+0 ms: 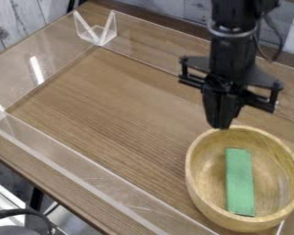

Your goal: Remove the green block from inside the brown bowl and put it on the table

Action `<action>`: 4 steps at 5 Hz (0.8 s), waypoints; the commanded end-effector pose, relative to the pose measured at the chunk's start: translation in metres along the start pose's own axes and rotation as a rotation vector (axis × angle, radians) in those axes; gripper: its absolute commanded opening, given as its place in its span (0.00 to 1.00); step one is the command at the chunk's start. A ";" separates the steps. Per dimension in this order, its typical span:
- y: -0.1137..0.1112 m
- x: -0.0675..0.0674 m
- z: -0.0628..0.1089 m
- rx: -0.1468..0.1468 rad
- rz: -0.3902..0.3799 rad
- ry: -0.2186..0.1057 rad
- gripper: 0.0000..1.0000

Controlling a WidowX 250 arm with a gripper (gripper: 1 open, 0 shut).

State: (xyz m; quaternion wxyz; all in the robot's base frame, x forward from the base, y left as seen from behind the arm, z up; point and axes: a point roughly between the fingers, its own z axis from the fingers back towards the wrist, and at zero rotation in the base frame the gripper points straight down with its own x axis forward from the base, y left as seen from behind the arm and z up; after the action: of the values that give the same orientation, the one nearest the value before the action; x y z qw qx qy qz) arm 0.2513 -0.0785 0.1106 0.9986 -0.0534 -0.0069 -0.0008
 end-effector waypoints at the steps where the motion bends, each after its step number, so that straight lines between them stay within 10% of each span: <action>1: -0.009 0.002 -0.001 -0.009 -0.033 -0.019 1.00; 4: -0.018 0.002 -0.045 0.011 -0.060 0.027 1.00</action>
State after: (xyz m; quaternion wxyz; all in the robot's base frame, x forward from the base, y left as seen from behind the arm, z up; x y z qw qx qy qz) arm 0.2484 -0.0999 0.0584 0.9983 -0.0443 0.0246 -0.0278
